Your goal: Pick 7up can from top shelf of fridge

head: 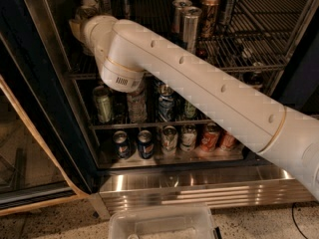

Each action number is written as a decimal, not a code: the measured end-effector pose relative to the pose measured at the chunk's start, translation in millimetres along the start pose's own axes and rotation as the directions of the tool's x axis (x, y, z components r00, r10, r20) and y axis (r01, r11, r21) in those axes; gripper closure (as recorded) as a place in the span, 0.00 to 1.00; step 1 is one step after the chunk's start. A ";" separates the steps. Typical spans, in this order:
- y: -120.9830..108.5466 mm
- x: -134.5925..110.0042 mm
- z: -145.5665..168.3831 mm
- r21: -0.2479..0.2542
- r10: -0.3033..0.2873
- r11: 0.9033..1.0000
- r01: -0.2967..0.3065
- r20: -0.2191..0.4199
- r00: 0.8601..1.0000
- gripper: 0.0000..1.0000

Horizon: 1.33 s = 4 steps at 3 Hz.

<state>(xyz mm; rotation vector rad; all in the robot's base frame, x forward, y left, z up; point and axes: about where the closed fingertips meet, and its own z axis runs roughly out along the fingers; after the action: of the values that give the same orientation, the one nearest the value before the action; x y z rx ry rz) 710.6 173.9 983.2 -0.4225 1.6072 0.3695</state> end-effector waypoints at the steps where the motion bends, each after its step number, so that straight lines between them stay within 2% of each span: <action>1: 4.8 -5.5 -12.4 -0.021 -0.031 0.999 0.031 -0.016 0.999 1.00; 4: 22.4 -25.3 -37.5 -0.064 -0.062 0.996 0.060 -0.023 0.998 1.00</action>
Offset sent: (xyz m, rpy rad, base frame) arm -0.0383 -0.0031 0.0217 -0.0686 0.0036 0.0488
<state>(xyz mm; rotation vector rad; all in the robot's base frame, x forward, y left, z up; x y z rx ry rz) 668.6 176.9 1011.1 -0.5248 1.6062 0.3707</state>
